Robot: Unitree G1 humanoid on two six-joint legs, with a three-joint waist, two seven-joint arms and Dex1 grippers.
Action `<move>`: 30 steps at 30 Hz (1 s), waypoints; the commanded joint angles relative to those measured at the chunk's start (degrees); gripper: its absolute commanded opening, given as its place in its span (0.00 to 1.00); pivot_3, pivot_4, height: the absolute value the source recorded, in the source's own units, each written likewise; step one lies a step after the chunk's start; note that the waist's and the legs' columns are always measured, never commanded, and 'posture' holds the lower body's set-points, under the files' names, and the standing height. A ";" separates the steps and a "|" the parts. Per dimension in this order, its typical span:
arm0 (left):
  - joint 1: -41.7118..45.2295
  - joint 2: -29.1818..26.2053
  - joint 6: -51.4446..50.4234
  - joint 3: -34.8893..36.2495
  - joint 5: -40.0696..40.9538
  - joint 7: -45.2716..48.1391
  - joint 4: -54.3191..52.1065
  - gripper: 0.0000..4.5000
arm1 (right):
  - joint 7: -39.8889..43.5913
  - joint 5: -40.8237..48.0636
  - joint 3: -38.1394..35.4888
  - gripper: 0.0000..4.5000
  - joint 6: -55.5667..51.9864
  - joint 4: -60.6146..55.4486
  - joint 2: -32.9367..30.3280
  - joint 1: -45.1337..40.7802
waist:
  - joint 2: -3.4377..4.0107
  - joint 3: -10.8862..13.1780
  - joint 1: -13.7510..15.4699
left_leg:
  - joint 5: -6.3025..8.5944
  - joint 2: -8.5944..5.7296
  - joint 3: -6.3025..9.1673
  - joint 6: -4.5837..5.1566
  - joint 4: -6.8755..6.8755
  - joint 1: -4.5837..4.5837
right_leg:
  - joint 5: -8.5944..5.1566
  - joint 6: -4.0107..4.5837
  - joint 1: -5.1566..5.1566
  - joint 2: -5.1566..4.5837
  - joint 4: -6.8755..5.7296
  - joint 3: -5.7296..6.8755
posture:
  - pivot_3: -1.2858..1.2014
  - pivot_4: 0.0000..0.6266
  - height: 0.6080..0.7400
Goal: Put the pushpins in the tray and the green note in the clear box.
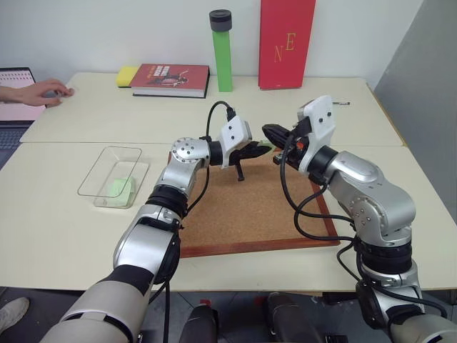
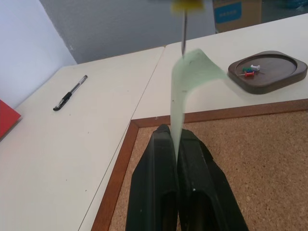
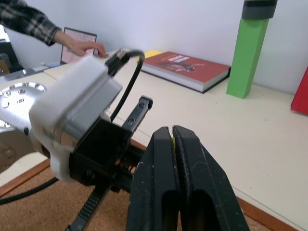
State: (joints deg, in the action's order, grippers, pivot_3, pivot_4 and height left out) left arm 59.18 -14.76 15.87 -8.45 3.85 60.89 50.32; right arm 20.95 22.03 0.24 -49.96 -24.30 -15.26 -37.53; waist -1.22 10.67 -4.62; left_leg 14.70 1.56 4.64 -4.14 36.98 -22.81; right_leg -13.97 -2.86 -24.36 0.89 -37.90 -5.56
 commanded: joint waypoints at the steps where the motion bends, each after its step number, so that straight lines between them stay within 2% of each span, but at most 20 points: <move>1: 0.55 0.49 1.42 0.85 -0.12 -1.26 -0.53 0.01 | -1.61 2.80 -3.74 0.00 -2.23 -5.37 -0.44 -1.45 | 0.00 0.00 0.00 | 0.00 0.00 0.00 0.00 0.00 0.00 | 0.00 0.00 0.00 0.00 0.00 0.00 | 0.52 0.24 1.00; 6: -0.51 0.02 1.47 1.18 -0.05 -2.24 -1.65 0.01 | -2.40 5.26 -9.26 0.00 -6.68 -12.08 -4.96 2.66 | 0.00 0.00 0.10 | 0.00 -0.01 0.01 0.00 0.00 -0.01 | 0.00 0.00 0.00 0.00 0.00 0.00 | 0.52 0.24 1.00; 11: -3.50 -2.06 0.46 1.57 -0.07 -3.15 -6.02 0.01 | -2.22 3.66 -14.90 0.00 -9.23 -18.05 -13.82 15.64 | 0.00 0.00 0.58 | 0.00 -0.04 0.02 0.00 -0.03 -0.01 | 0.00 0.00 0.03 -0.02 0.02 -0.01 | 0.52 0.24 1.00; 15: -6.19 -3.39 -1.06 1.28 0.15 -3.28 -11.40 0.01 | -1.87 -2.27 -13.79 0.00 -5.82 -18.70 -21.52 28.95 | 0.00 0.00 1.10 | 0.00 -0.03 0.01 0.00 -0.02 0.01 | -0.01 0.00 0.02 -0.02 -0.01 -0.02 | 0.52 0.24 1.00; 19: -7.40 -3.94 -1.87 0.45 -0.38 -3.10 -15.25 0.01 | -2.38 -8.56 -10.62 0.00 -0.41 -14.58 -25.65 36.59 | -0.02 0.00 1.20 | 0.00 -0.05 -0.03 0.00 0.04 0.12 | -0.01 -0.02 0.11 -0.02 -0.03 -0.07 | 0.52 0.24 1.00; 23: -7.61 -3.97 -2.56 -0.12 -0.64 -3.25 -17.37 0.01 | -1.65 -13.48 -7.75 0.00 4.34 -9.95 -28.79 41.00 | -0.05 0.02 1.28 | -0.01 -0.05 -0.07 0.01 0.06 0.36 | 0.01 -0.06 0.29 0.00 -0.06 -0.13 | 0.52 0.24 1.00; 29: -7.92 -4.09 -3.34 -0.14 -0.92 -3.78 -18.44 0.01 | -2.09 -16.25 -7.78 0.00 8.13 -4.01 -27.74 41.19 | -0.05 0.02 1.20 | -0.02 -0.05 -0.09 0.02 0.06 0.40 | 0.02 -0.08 0.29 0.01 -0.10 -0.16 | 0.52 0.24 1.00; 30: -8.02 -4.12 -3.45 -0.15 -0.96 -3.82 -18.64 0.00 | -2.11 -16.52 -7.82 0.05 8.60 -3.13 -27.47 41.04 | -0.05 0.02 1.22 | -0.02 -0.05 -0.08 0.02 0.06 0.39 | 0.02 -0.08 0.30 0.02 -0.09 -0.15 | 0.52 0.24 1.00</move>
State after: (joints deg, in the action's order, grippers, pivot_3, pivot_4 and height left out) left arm 51.23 -18.56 12.51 -8.61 2.98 57.91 34.02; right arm 19.10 6.95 -6.92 -43.42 -28.34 -42.91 3.98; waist -1.28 10.69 -3.40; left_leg 14.68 1.51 4.55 -4.13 37.03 -22.43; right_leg -13.95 -2.93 -24.06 0.90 -37.98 -5.72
